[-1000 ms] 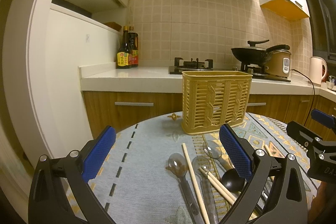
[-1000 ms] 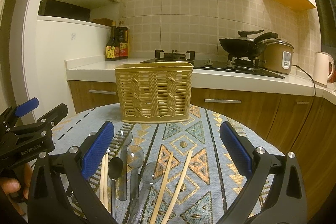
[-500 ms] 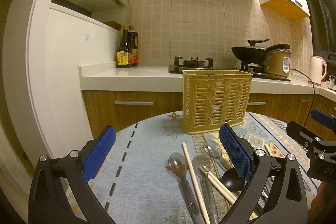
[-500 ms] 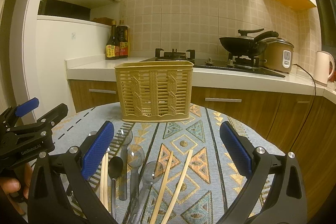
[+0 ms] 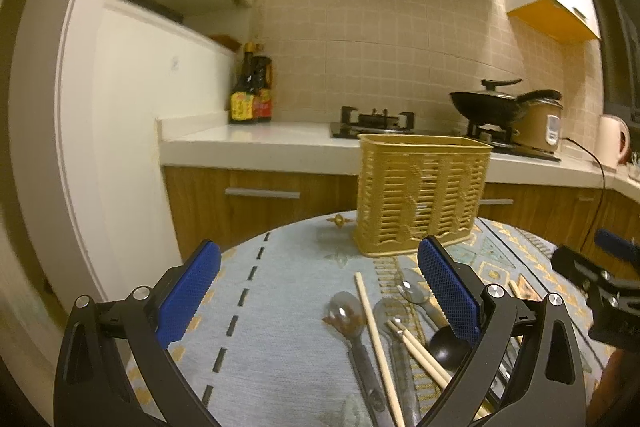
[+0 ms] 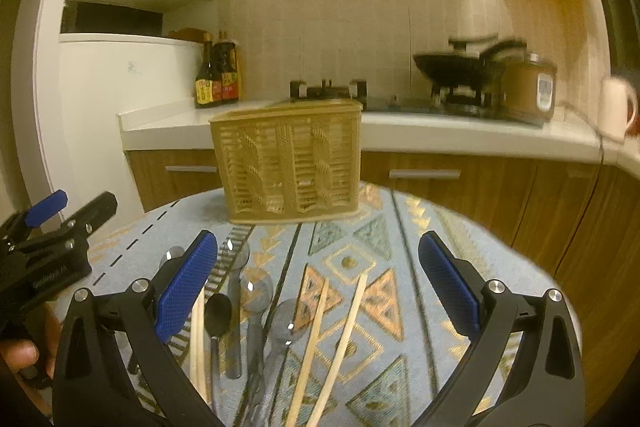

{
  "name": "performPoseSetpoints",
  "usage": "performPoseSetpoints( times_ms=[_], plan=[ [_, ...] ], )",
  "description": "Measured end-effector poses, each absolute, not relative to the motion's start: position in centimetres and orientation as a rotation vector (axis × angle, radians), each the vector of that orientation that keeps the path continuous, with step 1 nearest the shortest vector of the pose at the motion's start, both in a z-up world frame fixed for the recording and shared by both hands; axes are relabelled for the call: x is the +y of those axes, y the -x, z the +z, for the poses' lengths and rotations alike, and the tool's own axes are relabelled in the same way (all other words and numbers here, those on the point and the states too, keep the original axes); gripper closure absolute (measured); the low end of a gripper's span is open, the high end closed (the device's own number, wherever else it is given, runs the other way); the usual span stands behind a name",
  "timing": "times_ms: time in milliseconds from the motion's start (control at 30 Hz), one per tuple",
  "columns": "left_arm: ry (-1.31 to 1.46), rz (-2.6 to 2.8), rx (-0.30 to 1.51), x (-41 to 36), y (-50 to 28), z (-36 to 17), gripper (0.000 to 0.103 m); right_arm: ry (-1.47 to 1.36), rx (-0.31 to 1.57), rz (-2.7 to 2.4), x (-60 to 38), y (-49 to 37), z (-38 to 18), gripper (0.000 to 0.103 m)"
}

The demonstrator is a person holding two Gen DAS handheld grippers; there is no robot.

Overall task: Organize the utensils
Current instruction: 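Lower the left tool toward the metal spoon while the right tool lowers toward a clear spoon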

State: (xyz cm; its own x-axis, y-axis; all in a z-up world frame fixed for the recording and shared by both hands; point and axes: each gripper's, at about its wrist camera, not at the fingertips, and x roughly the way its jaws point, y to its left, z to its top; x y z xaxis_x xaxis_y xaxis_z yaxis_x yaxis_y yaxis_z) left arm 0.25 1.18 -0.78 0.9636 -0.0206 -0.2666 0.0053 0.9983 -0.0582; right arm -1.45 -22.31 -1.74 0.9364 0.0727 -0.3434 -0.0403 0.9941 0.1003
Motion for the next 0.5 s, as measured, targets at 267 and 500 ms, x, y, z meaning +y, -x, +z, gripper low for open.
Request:
performPoseSetpoints(
  times_ms=[267, 500],
  plan=[
    [0.295, -0.132, 0.481, 6.8, -3.6, -0.9, 0.008, -0.133, 0.486, 0.012, -23.4, -0.5, -2.5, 0.007],
    [0.319, -0.268, 0.703, 7.4, -6.4, -2.0, 0.012, -0.074, 0.583, 0.042, -22.9, -1.8, -2.5, 0.013]
  ],
)
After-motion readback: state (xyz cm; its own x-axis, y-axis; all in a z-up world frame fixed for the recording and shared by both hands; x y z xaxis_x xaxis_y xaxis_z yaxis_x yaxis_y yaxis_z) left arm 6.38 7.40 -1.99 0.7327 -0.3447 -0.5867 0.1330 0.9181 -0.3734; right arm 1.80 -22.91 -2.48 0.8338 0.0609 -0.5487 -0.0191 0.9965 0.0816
